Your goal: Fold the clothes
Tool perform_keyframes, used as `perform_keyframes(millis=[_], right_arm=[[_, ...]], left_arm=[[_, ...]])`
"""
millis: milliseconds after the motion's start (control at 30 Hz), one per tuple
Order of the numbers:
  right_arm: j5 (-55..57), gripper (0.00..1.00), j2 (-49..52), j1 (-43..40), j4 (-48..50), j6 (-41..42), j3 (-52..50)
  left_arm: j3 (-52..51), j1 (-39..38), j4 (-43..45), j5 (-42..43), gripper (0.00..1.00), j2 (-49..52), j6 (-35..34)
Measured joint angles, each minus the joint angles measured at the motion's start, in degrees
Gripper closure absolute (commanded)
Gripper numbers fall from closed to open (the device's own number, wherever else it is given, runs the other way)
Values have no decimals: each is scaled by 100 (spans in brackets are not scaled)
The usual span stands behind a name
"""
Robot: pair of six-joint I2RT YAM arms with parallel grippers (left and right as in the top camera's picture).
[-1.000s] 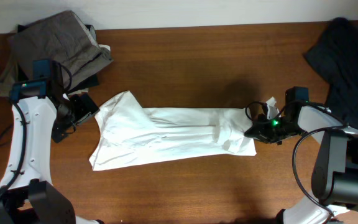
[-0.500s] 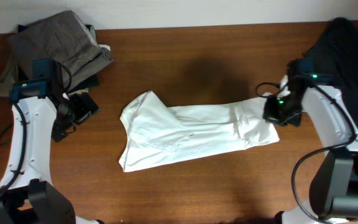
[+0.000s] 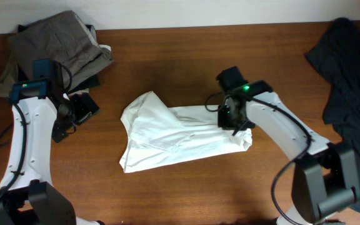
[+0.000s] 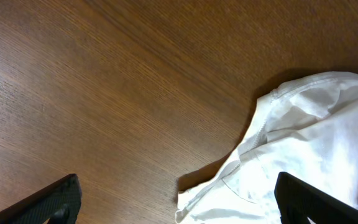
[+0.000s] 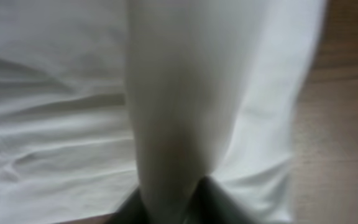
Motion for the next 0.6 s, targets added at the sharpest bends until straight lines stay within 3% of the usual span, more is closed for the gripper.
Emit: perform_keyframes(millis=[100,333,533,600], right_arm=[[-321,50,275,210,205,98,0],[-1217,48,306,396,365,55,188],[-1027,46,306,321,-1132,-146,1617],[-682,54,289,212,-1543,-155,2006]], left_arm=[[0,0,2,0,1,0,0],[0,0,2,0,1,0,0],[0,0,-11,-2,1,0,0],[0,0,-26,4,1,0,0]])
